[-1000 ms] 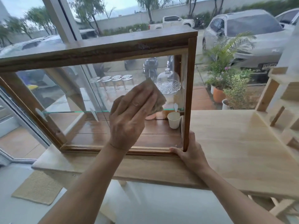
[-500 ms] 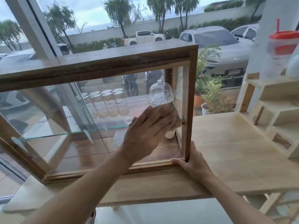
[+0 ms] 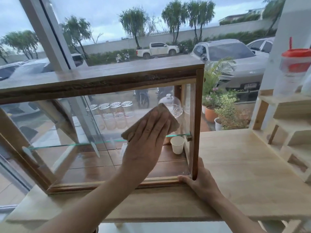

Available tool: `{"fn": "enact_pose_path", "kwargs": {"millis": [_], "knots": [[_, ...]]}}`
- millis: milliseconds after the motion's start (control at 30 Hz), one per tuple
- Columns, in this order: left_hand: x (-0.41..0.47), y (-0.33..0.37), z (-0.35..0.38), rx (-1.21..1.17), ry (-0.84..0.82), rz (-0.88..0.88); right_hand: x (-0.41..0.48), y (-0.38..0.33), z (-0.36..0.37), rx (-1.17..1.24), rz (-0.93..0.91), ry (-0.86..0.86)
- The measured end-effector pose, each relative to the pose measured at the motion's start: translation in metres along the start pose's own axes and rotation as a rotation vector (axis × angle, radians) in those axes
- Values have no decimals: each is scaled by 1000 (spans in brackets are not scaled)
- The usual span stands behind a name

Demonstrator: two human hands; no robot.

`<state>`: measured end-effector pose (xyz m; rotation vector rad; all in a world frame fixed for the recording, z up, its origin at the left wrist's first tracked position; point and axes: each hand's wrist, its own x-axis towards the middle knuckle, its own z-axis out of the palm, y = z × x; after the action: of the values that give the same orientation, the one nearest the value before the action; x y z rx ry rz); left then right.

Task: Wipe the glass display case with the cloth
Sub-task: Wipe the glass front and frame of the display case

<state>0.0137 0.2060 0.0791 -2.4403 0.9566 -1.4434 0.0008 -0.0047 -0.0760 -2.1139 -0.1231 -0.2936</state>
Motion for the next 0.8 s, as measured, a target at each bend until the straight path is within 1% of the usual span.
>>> {"fn": "enact_pose_path", "kwargs": {"millis": [33, 100, 167, 200, 267, 333, 367, 467, 567, 633, 700, 733, 800], "knots": [[-11, 5, 1, 8, -3, 42, 0, 1, 0, 4, 0, 8], [-17, 2, -7, -119, -49, 126, 0, 3, 0, 15, 2, 15], [-18, -15, -15, -190, 9, 191, 0, 3, 0, 15, 2, 10], [-19, -22, -15, -155, 49, 238, 0, 3, 0, 13, 0, 8], [-22, -26, -6, -32, 45, 312, 0, 3, 0, 12, 4, 9], [-17, -17, 5, 42, 18, 323, 0, 2, -1, 2, 10, 9], [-12, -11, 9, 42, -15, 321, -1, 1, -1, 0, 12, 8], [2, -4, 11, 22, 12, 310, -1, -1, -2, 7, 13, 2], [-22, 3, 16, -15, 44, 223, -1, -1, -4, 14, 19, -14], [-48, 21, 21, -40, -16, 182, -2, -3, -4, 26, 25, -7], [-49, 44, 25, -64, -67, 184, -2, -5, -3, 31, 26, -4], [-36, 49, 24, -73, -35, 160, -2, -5, -2, 29, 27, -3], [-4, 39, 16, -57, 53, 36, -1, -3, -3, 20, 32, -10]]}}
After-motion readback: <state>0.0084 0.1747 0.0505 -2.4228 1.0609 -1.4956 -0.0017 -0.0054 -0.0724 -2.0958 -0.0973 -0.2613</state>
